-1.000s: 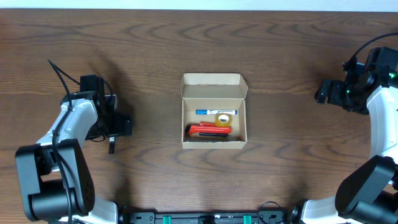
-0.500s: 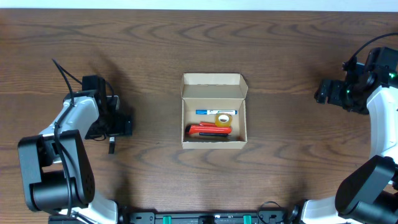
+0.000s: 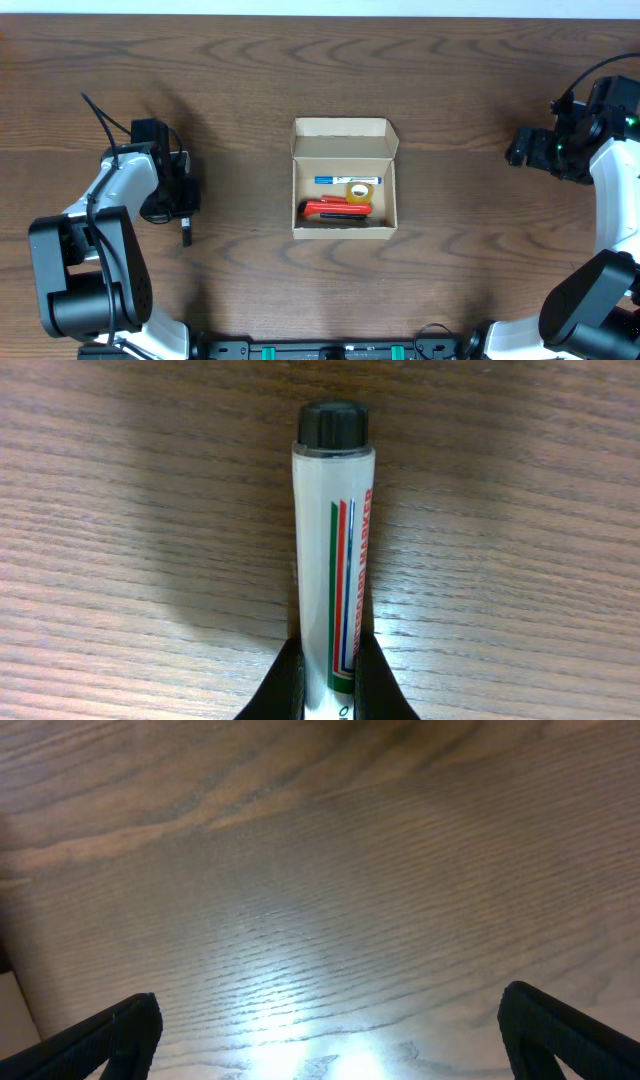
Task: Pack container
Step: 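Lift the white marker into the box and release it with left gripper, then move both grippers to the box's lid flaps on either side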
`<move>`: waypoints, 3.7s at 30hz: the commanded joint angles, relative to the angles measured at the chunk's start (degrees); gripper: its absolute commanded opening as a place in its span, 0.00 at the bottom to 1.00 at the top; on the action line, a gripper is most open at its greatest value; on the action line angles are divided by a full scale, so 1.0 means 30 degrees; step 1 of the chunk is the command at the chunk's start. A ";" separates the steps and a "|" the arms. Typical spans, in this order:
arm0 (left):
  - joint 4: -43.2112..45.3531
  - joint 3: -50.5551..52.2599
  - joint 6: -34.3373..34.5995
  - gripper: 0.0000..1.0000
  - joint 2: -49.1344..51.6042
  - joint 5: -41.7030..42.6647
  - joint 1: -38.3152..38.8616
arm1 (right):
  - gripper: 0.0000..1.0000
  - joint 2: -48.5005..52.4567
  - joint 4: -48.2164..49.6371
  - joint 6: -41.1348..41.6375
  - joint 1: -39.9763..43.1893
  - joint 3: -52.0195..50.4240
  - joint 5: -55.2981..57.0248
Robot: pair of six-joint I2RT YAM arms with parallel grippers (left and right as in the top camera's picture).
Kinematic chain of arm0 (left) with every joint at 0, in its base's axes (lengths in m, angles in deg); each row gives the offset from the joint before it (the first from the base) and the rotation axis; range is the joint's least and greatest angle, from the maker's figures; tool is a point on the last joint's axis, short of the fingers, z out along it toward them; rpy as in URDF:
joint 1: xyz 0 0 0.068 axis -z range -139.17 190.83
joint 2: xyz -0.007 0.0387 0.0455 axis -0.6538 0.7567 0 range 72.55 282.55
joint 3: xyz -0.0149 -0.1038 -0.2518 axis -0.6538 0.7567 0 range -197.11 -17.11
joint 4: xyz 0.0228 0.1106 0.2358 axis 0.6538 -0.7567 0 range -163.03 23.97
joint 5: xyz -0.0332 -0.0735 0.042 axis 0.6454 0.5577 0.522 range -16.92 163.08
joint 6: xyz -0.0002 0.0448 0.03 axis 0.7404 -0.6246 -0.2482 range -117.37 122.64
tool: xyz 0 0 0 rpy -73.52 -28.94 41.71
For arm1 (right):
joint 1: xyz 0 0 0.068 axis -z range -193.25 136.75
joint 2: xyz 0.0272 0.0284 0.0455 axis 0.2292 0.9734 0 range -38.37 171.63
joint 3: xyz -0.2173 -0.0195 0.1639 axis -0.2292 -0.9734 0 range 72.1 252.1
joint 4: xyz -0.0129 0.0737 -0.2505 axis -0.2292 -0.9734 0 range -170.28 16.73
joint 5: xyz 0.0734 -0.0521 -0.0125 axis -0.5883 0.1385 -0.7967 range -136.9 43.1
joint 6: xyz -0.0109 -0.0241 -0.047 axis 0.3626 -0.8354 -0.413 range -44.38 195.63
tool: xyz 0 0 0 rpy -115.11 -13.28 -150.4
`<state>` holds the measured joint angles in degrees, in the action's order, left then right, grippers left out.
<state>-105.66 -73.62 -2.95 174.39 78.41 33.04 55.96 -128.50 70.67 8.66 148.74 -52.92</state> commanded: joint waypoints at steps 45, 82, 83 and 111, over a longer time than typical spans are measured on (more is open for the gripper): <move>-0.0182 -0.5581 -1.8287 0.06 -0.1195 0.2703 1.4571 | 0.99 -0.0226 0.0066 0.0204 0.0044 -0.0051 -0.0160; -0.1727 -0.9792 -0.5457 0.73 -0.1559 -0.2900 1.3508 | 0.86 -0.0233 0.0080 0.0182 0.0044 -0.0051 -0.3694; -0.1770 -0.9938 -0.5093 0.72 -0.1814 -0.2900 1.3289 | 0.75 -0.0233 0.0036 0.0168 0.0044 -0.0051 -0.4102; -0.5632 -0.9930 -0.2200 0.06 0.0583 1.0440 0.2594 | 0.01 -0.0219 0.3723 0.2951 -0.3592 -0.4452 -0.9595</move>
<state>-122.01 -103.28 -9.57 172.68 105.11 40.97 55.96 -118.73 76.86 0.12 137.48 -79.91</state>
